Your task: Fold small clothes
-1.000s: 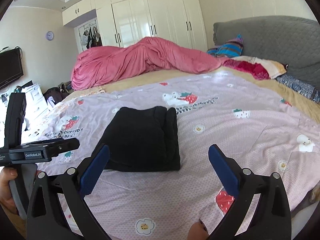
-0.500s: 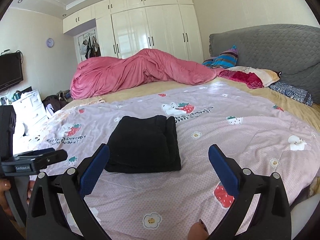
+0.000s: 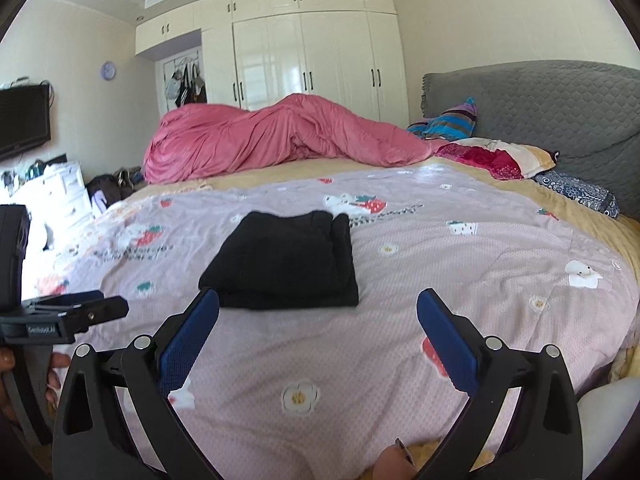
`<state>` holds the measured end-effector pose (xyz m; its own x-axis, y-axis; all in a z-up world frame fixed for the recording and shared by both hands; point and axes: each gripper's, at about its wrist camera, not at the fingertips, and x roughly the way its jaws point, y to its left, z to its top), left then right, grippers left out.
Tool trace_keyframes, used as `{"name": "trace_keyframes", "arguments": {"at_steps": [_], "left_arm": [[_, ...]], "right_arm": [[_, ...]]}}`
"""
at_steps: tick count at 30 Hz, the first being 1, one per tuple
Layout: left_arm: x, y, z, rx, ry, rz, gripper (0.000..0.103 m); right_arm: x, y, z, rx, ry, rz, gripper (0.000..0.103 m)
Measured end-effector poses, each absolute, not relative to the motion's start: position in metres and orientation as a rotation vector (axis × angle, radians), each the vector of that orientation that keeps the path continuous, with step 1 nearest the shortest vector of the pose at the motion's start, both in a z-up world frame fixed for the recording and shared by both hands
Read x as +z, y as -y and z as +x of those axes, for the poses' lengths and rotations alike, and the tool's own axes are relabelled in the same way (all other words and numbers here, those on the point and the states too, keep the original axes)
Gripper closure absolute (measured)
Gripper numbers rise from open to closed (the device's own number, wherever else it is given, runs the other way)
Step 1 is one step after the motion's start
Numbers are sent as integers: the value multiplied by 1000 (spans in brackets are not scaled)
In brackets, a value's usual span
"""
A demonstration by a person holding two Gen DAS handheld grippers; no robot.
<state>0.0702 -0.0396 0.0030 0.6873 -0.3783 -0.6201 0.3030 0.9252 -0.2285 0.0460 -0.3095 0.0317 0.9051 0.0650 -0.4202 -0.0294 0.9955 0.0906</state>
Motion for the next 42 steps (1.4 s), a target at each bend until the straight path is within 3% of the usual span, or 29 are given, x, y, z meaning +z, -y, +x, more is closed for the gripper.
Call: {"name": "trace_keyframes", "arguments": {"at_steps": [12,22,42], "left_arm": [[-15,33,64,-348,-667,-91,9],[-34,27,81,-296,-738,-106,9],[-42,19,86,-248,-780,-112,9]], "right_arm": [[7,282,32,87,-415,43,4],[-33,278,72,2,-598,84,4],[-40,273,66,8,-554,77,4]]}}
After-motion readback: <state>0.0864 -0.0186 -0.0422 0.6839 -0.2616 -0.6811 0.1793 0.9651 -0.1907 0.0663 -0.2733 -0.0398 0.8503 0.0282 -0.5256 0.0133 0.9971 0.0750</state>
